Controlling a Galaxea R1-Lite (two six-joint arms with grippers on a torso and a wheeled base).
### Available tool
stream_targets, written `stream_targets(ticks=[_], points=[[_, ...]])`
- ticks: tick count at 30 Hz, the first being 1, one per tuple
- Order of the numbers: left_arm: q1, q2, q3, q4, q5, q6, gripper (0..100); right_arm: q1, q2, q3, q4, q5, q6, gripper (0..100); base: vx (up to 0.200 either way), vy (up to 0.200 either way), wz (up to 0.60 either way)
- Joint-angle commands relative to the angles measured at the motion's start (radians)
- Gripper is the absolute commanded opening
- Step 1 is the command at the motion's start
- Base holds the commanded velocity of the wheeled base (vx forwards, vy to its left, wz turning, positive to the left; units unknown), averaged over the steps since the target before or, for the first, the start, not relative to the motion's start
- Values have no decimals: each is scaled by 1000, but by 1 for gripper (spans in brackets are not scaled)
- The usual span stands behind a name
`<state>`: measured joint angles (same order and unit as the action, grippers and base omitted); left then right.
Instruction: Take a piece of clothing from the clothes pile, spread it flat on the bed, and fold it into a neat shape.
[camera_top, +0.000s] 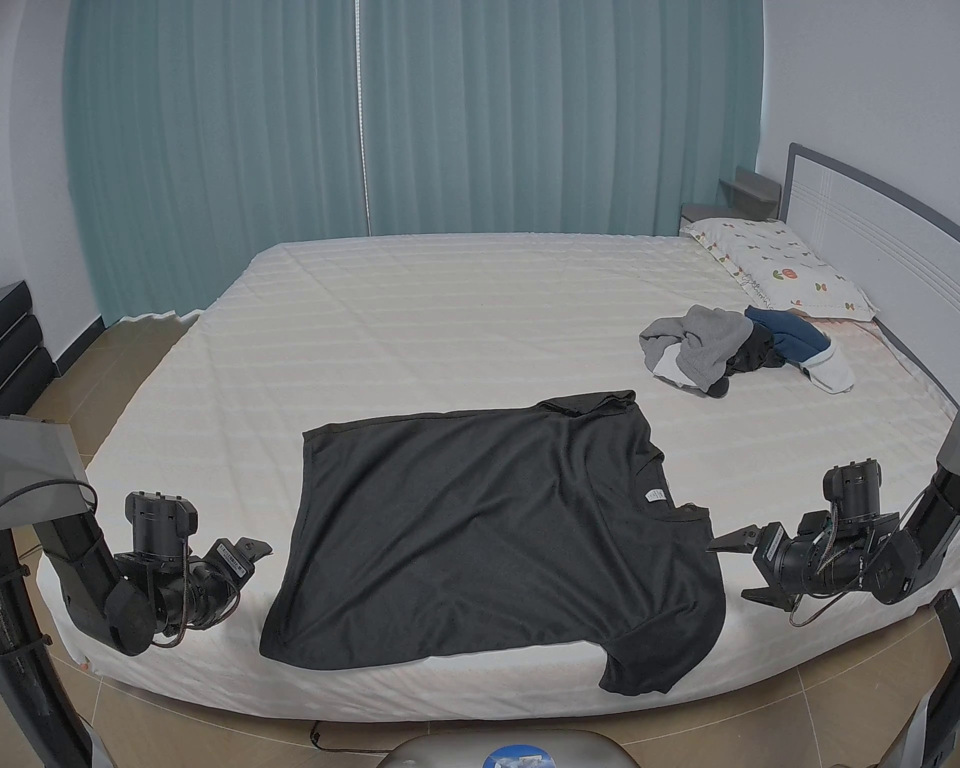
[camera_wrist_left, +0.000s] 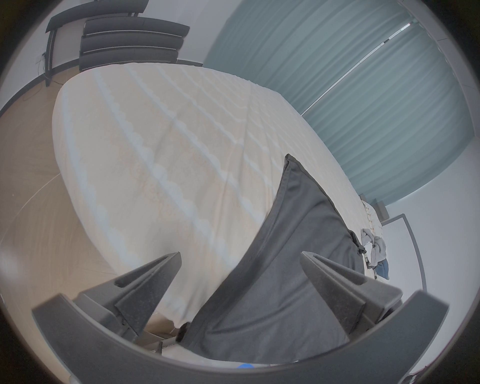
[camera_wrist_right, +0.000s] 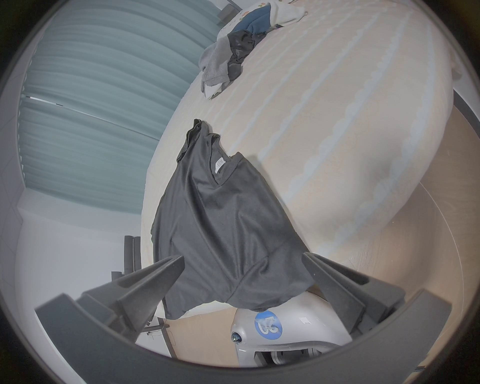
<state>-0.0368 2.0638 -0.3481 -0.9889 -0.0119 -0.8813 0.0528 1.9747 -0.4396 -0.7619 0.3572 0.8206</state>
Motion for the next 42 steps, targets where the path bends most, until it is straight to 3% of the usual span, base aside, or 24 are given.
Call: stream_targets(ticks=[1, 14, 19, 20, 24, 30, 31, 34, 42], points=[[0, 4, -5, 0, 1, -1, 100, -1, 3, 1, 0, 0, 0, 100, 200, 0, 0], [-2, -5, -71, -13, 3, -1, 100, 10, 6, 5, 0, 2, 0, 100, 31, 0, 0], [-3, -2, -219, 90, 4, 7, 100, 10, 6, 7, 1, 2, 0, 100, 0, 0, 0], [-5, 6, -330, 202, 4, 8, 100, 10, 4, 7, 0, 2, 0, 100, 0, 0, 0], [-8, 59, -508, 331, -11, 2, 100, 10, 4, 9, 1, 0, 0, 100, 0, 0, 0], [-34, 231, -723, 351, -48, 5, 100, 15, 6, 13, 0, 2, 0, 100, 0, 0, 0], [-41, 299, -838, 355, -45, 8, 100, 15, 6, 13, 0, 2, 0, 100, 0, 0, 0], [-43, 363, -937, 369, -45, 8, 100, 15, 9, 15, 1, 2, 0, 100, 0, 0, 0], [-41, 447, -1028, 375, 10, 22, 100, 29, 9, 19, 0, 2, 0, 100, 0, 0, 0]])
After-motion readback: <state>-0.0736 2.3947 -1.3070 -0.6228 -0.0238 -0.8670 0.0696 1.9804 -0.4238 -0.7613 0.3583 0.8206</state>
